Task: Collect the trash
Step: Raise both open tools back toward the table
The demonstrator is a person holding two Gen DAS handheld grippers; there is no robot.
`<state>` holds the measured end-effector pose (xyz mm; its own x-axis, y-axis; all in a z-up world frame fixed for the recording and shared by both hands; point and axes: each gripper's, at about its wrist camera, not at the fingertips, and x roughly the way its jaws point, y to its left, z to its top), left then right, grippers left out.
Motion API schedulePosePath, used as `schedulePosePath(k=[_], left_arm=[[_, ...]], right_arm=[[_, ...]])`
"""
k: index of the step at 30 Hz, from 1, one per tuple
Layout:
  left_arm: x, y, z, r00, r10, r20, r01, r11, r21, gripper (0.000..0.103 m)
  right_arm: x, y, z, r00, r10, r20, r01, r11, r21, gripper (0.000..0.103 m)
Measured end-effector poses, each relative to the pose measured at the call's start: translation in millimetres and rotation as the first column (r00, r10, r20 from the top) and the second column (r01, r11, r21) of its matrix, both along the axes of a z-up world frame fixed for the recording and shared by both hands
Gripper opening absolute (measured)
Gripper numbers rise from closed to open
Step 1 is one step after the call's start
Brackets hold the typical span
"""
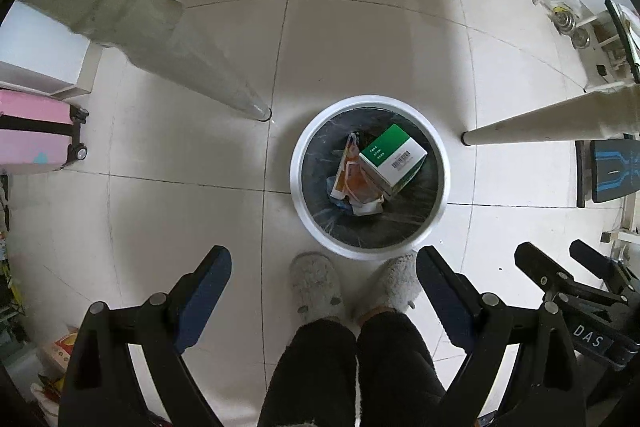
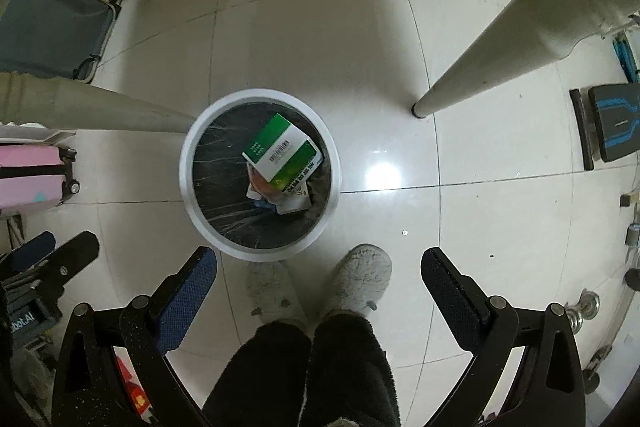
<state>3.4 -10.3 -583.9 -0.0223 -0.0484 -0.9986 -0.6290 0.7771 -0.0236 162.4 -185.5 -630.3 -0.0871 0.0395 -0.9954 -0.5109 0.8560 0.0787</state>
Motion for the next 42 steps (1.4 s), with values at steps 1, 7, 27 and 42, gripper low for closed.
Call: schedulePosePath(k=[1, 7, 27, 42], left_arm=[[-2.2, -1.5, 5.4, 1.000, 0.002, 0.002, -0.002, 1.000, -0.003, 0.094], [-14.8, -7.4, 45.4, 1.000, 0.010, 0.007, -0.010, 1.000, 0.005, 0.094], [-33.5, -6.2, 267.2, 0.984, -0.085, 0.157, 0.063, 0.988, 0.140, 0.094], [93.6, 78.4, 357.8, 0.957, 0.019, 0.290, -0.101, 0.957, 0.271, 0.103]], right_arm=[[-1.1, -0.5, 7.3, 1.000, 0.002, 0.007, -0.002, 1.000, 0.001, 0.103], [-12.5, -5.0, 53.0, 1.000, 0.005, 0.018, -0.006, 1.000, 0.008, 0.103], [-45.4, -6.6, 311.3, 0.997, 0.004, 0.078, -0.012, 0.995, 0.098, 0.103], [120.9, 48.1, 431.4, 0.974, -0.151, 0.169, 0.105, 0.962, 0.252, 0.103]])
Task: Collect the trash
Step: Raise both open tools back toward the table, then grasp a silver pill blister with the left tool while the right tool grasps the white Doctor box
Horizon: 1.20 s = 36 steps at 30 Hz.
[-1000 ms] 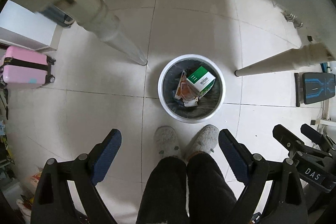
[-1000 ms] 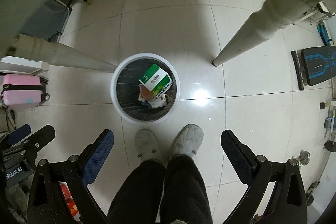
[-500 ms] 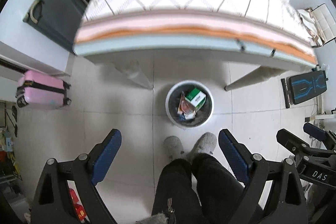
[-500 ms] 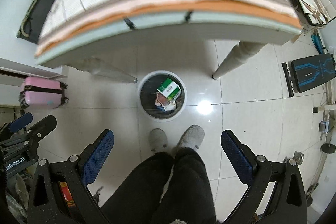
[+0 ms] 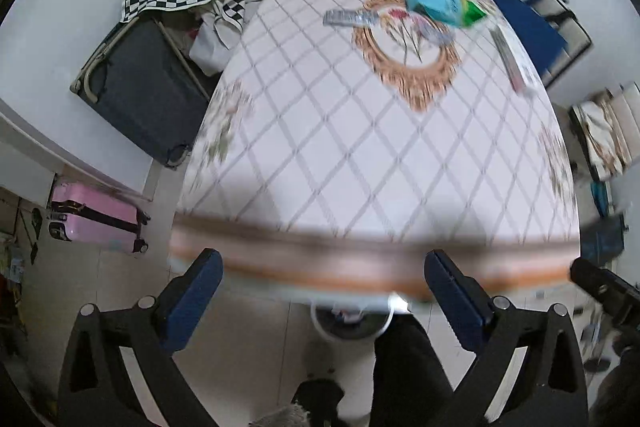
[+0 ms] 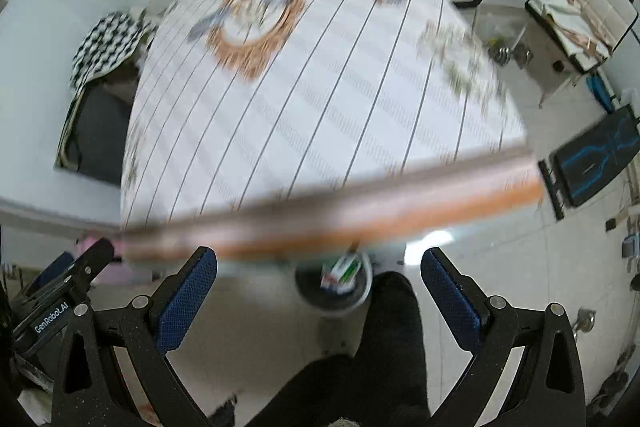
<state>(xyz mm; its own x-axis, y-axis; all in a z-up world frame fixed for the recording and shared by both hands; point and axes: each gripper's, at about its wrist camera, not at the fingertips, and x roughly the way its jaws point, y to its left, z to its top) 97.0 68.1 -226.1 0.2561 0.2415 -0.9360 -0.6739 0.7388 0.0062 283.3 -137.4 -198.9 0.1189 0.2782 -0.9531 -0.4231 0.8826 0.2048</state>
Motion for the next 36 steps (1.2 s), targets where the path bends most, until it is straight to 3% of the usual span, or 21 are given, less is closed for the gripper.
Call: schedulePosePath(k=[5, 11, 13, 17, 23, 26, 30, 32, 35, 36], left_arm=[[83.9, 30.8, -9.6, 0.995, 0.084, -0.050, -0.085, 0.996, -0.013, 0.103], [199.3, 61.8, -41.9, 0.987, 0.123, -0.107, -0.132, 0.988, -0.079, 0.103], [245.3, 70.5, -53.6, 0.993, 0.080, -0.092, -0.089, 0.992, -0.095, 0.103], [321.1, 79.2, -74.0, 0.986, -0.110, -0.122, 0.104, 0.993, -0.055, 0.103], [401.2, 93.9, -110.1, 0.924, -0.319, -0.211, 0.307, 0.948, -0.088, 0.103], [425.3, 95.4, -126.9, 0.889, -0.398, -0.227, 0.375, 0.916, -0.141, 0.103], [440.2, 90.7, -148.9, 0.838, -0.471, -0.276, 0.434, 0.881, -0.186, 0.102], [441.6, 92.3, -155.4, 0.836, -0.474, -0.277, 0.431, 0.879, -0.204, 0.099], [439.1, 98.7, -146.5, 0.870, -0.447, -0.208, 0.402, 0.888, -0.223, 0.069], [439.7, 100.0, -144.5, 0.875, -0.441, -0.203, 0.398, 0.891, -0.220, 0.068]], right_arm=[[132.0, 22.5, -8.1, 1.000, -0.030, -0.003, 0.030, 0.999, -0.032, 0.103], [303.6, 56.2, -54.0, 0.996, -0.088, -0.013, 0.086, 0.992, -0.095, 0.103], [347.3, 69.2, -72.1, 0.995, -0.088, -0.039, 0.083, 0.991, -0.107, 0.103], [411.4, 102.8, -109.4, 0.997, -0.018, -0.077, 0.006, 0.989, -0.149, 0.103], [453.2, 135.0, -146.6, 0.992, 0.047, -0.117, -0.069, 0.980, -0.186, 0.103], [466.6, 144.1, -157.7, 0.989, 0.051, -0.138, -0.075, 0.981, -0.176, 0.103], [473.6, 150.5, -165.5, 0.987, 0.058, -0.151, -0.084, 0.981, -0.174, 0.094], [476.9, 154.2, -169.6, 0.987, 0.064, -0.147, -0.091, 0.979, -0.184, 0.088], [476.3, 159.9, -170.2, 0.990, 0.068, -0.123, -0.093, 0.973, -0.213, 0.072], [475.2, 161.0, -169.5, 0.991, 0.075, -0.107, -0.097, 0.969, -0.228, 0.062]])
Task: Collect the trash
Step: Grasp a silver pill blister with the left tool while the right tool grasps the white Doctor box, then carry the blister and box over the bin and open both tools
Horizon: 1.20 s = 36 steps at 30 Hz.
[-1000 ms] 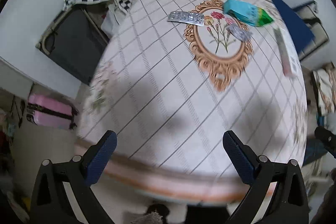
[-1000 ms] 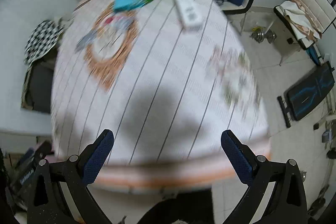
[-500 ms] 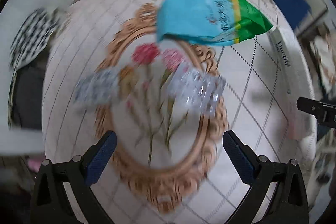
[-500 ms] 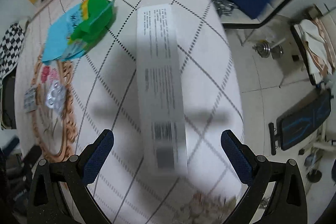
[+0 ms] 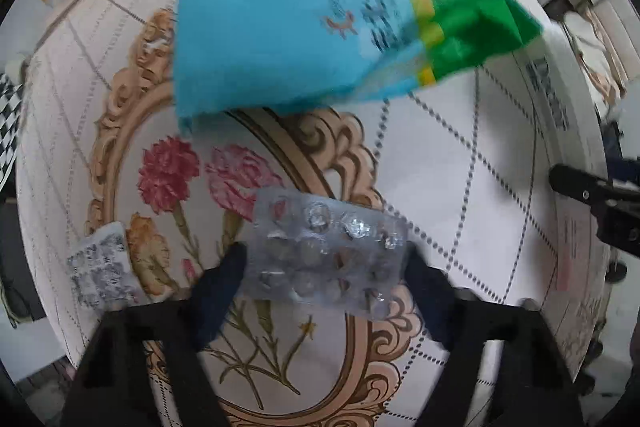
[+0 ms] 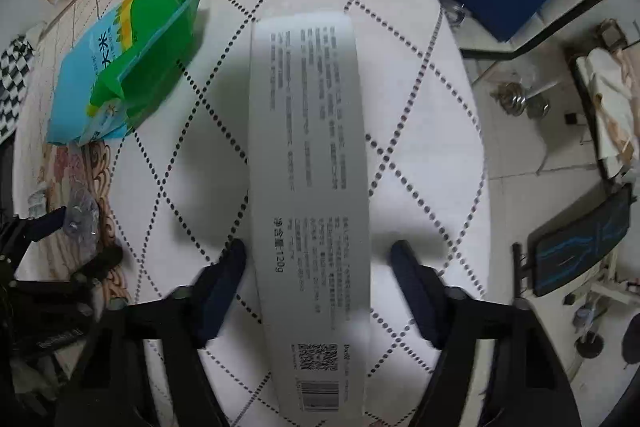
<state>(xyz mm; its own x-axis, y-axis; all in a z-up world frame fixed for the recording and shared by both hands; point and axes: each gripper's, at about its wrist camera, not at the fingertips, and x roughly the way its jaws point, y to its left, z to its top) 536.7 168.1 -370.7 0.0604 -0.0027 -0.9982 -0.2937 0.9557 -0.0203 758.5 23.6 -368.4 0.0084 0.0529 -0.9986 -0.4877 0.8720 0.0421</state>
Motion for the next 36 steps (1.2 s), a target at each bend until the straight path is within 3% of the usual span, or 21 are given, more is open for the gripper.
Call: schedulePosePath(k=[3, 11, 18, 26, 31, 36], left_arm=[[-3.2, -0.1, 5.7, 1.000, 0.017, 0.008, -0.017, 1.000, -0.002, 0.064], [-38.3, -7.6, 41.5, 0.989, 0.126, 0.079, -0.128, 0.992, 0.023, 0.064], [-103.4, -33.9, 83.6, 0.967, 0.200, 0.158, -0.213, 0.975, 0.069, 0.064], [-170.5, -49.2, 122.5, 0.935, 0.259, 0.244, -0.281, 0.958, 0.062, 0.064], [-245.3, -63.5, 156.6, 0.911, 0.254, 0.324, -0.283, 0.958, 0.047, 0.064], [-325.1, -87.5, 183.5, 0.905, 0.198, 0.376, -0.234, 0.971, 0.052, 0.064]], right_arm=[[-0.5, 5.3, 2.1, 1.000, 0.009, 0.029, -0.008, 1.000, -0.024, 0.048], [-18.0, -0.8, 16.0, 1.000, 0.002, 0.022, -0.003, 0.999, 0.040, 0.048], [-61.9, -10.8, 39.6, 0.996, 0.003, 0.085, -0.010, 0.997, 0.074, 0.048], [-159.1, -29.8, 83.2, 0.990, 0.005, 0.139, -0.021, 0.993, 0.117, 0.048], [-238.5, -55.6, 123.2, 0.982, -0.011, 0.188, -0.020, 0.987, 0.161, 0.048], [-337.5, -90.3, 162.5, 0.968, -0.056, 0.243, 0.007, 0.980, 0.199, 0.048]])
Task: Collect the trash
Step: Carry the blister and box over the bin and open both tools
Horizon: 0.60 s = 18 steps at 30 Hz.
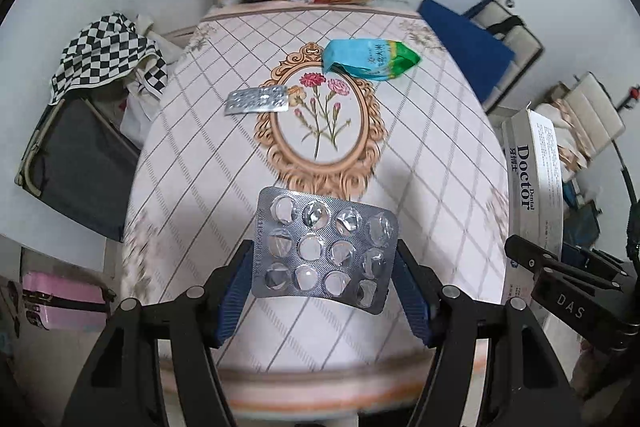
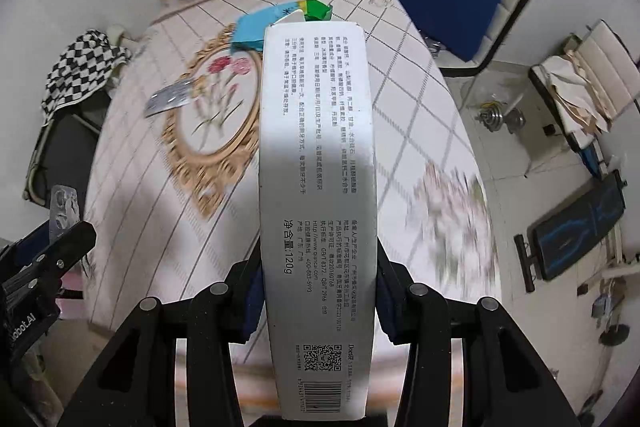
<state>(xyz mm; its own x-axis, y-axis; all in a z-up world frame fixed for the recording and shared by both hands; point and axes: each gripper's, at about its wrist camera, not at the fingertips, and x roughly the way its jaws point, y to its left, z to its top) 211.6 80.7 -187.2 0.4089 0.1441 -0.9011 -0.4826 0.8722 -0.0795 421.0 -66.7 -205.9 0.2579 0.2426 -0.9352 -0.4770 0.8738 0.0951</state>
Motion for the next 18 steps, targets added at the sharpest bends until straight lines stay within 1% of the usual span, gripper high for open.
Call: schedulePosePath(k=[2, 3, 4, 6, 9, 11, 14, 16, 18], left_arm=[[-31.5, -8.4, 4.5, 1.000, -0.016, 0.013, 0.016, 1.000, 0.012, 0.064], [-40.0, -9.9, 3.7, 1.000, -0.021, 0.014, 0.020, 1.000, 0.013, 0.064], [-59.1, -13.8, 4.0, 1.000, -0.027, 0.015, 0.027, 1.000, 0.011, 0.064], [-85.8, -19.5, 0.1, 0.999, -0.034, 0.004, 0.034, 0.999, 0.003, 0.064], [-120.4, -31.2, -10.1, 0.999, -0.047, -0.026, 0.046, 0.999, -0.027, 0.064], [-144.1, -42.1, -23.6, 0.997, -0.060, -0.054, 0.056, 0.996, -0.064, 0.064], [-173.3, -59.0, -45.7, 0.993, -0.073, -0.098, 0.060, 0.990, -0.128, 0.064], [-191.7, -71.3, -71.2, 0.986, -0.081, -0.144, 0.055, 0.982, -0.179, 0.064], [-203.9, -78.2, -94.1, 0.978, -0.083, -0.190, 0.039, 0.974, -0.222, 0.064]], right_arm=[[-44.7, -15.3, 11.1, 1.000, -0.016, 0.019, 0.016, 1.000, 0.011, 0.048], [-60.5, -20.8, 13.3, 0.999, -0.022, 0.026, 0.021, 1.000, 0.011, 0.048], [-82.9, -29.1, 15.6, 0.999, -0.028, 0.025, 0.028, 1.000, 0.014, 0.048], [-119.1, -43.3, 16.0, 0.999, -0.039, 0.011, 0.038, 0.999, 0.017, 0.048], [-173.2, -62.0, 6.9, 0.999, -0.034, -0.027, 0.034, 0.999, 0.016, 0.048], [-207.3, -74.3, -6.4, 0.997, -0.022, -0.069, 0.022, 1.000, 0.005, 0.048], [-247.1, -90.1, -30.5, 0.992, 0.002, -0.130, -0.004, 1.000, -0.020, 0.048], [-266.9, -98.3, -52.5, 0.984, 0.012, -0.175, -0.020, 0.999, -0.044, 0.048], [-282.2, -107.9, -80.5, 0.969, 0.016, -0.246, -0.031, 0.998, -0.059, 0.048]])
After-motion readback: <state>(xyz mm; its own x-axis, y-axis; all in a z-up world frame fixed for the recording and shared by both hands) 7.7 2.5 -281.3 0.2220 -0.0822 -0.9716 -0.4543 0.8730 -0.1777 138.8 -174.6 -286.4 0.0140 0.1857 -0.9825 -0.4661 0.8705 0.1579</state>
